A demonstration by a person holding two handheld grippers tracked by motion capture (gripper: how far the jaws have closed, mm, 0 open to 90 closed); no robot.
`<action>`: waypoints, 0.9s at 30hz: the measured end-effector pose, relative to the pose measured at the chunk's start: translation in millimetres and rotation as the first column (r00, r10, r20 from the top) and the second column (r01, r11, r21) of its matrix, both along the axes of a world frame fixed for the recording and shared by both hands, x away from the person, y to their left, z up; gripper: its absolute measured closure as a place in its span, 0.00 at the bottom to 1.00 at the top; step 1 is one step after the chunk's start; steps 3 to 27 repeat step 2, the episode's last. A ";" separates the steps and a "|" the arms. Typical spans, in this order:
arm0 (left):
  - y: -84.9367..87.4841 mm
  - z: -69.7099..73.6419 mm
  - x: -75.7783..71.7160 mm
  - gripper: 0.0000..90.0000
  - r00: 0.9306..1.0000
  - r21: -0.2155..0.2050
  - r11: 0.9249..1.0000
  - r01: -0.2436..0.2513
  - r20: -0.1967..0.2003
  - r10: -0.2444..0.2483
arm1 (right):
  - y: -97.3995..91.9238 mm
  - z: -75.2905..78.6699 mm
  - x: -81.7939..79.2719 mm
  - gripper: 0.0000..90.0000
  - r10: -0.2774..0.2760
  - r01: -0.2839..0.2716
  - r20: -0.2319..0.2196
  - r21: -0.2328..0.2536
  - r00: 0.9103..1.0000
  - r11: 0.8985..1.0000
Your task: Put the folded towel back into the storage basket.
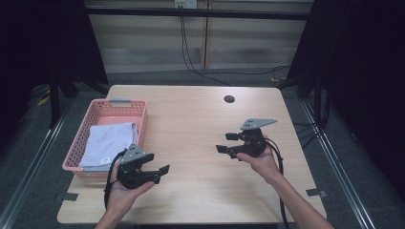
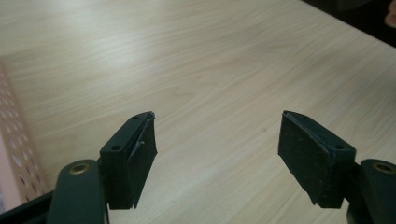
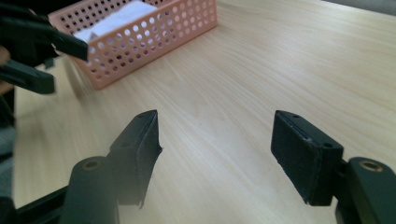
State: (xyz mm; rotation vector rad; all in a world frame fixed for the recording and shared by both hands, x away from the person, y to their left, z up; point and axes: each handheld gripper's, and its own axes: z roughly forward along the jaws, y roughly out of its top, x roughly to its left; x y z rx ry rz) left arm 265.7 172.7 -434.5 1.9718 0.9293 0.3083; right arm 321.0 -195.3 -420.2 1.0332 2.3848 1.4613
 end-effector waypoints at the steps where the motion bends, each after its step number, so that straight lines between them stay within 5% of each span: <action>1: -1.1 -1.7 0.2 0.31 1.000 0.000 1.000 0.007 0.002 -0.007 | -3.9 -0.8 -2.1 0.36 -0.010 0.010 -0.005 0.017 1.000 1.000; 27: -3.3 -4.4 1.0 0.31 1.000 0.005 1.000 0.015 -0.016 -0.015 | -5.9 -1.7 -3.9 0.36 -0.019 0.019 0.001 0.017 1.000 1.000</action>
